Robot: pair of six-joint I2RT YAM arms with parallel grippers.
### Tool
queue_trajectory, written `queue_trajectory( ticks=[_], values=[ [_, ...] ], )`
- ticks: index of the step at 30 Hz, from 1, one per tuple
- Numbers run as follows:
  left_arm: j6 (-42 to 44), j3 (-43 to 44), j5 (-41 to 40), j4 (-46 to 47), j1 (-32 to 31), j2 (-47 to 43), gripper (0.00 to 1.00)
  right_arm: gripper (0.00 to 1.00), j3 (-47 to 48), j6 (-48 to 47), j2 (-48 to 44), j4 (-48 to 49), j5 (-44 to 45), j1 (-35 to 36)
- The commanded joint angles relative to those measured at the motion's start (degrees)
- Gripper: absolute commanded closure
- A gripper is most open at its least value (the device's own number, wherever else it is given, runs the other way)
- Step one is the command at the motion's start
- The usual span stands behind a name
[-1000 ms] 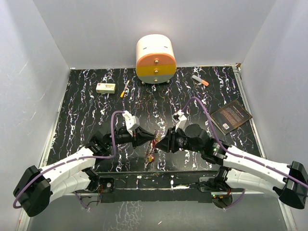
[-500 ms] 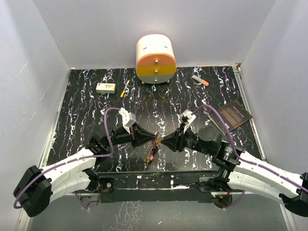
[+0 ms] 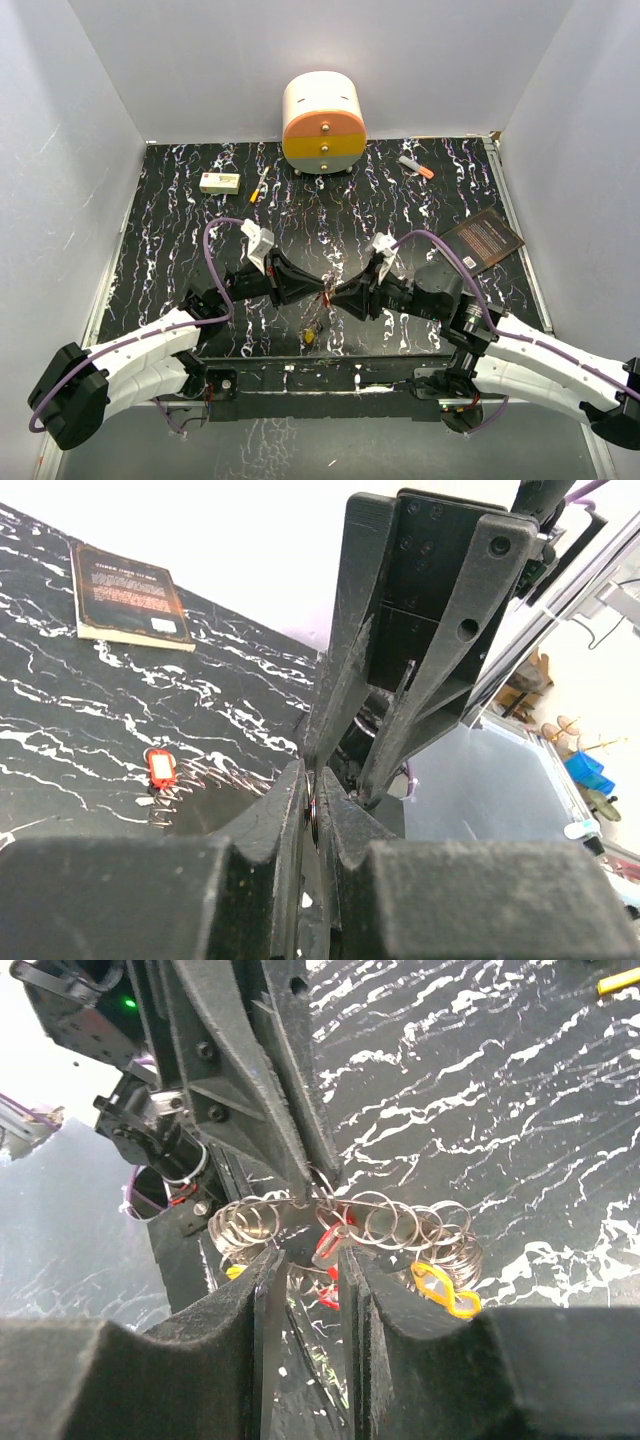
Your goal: Put the keys on the keyring
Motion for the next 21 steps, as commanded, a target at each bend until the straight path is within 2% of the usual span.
queue_trajectory(
  ticks=[1, 9, 21],
  values=[
    [-4.86, 2.57, 0.11, 8.46, 0.21, -1.00, 1.00, 0.67, 4.30, -3.05, -3.36, 4.96, -3.07, -0.04],
    [-7.71, 5.03, -1.18, 13.96, -0.48, -1.29, 1.00, 0.65, 10.10, -4.62, -2.57, 2.49, -6.33, -0.04],
    [-9.63, 15.73, 3.36, 21.11, -0.80, 3.06, 1.00, 0.66, 20.99, -10.27, 1.90, -0.95, -3.80, 0.00]
  ],
)
